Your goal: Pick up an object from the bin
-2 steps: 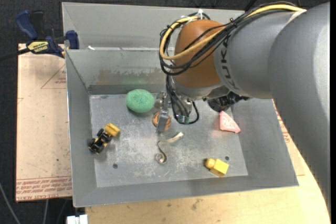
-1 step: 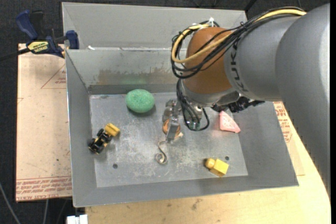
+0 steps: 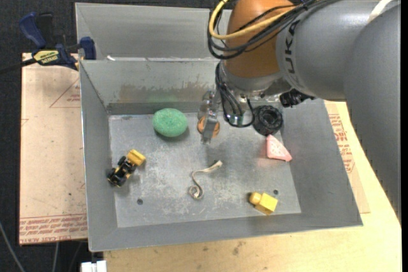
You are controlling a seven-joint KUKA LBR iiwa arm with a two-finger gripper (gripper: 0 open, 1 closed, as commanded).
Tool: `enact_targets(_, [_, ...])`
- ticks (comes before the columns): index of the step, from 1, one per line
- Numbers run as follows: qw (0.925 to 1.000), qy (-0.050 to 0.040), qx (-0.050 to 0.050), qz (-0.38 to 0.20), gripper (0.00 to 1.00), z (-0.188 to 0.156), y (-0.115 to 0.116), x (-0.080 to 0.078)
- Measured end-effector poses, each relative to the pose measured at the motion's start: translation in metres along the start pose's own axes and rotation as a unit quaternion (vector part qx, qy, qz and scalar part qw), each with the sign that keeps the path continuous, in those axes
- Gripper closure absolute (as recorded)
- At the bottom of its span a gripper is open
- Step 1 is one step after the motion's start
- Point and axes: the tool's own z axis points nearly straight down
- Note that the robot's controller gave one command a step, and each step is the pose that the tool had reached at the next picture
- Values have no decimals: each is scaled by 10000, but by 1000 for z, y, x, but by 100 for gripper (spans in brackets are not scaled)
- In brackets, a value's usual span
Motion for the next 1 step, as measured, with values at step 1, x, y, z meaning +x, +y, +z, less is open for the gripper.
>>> enact_targets(1, [9999,-51,-37,-91,100,-19,10,-12])
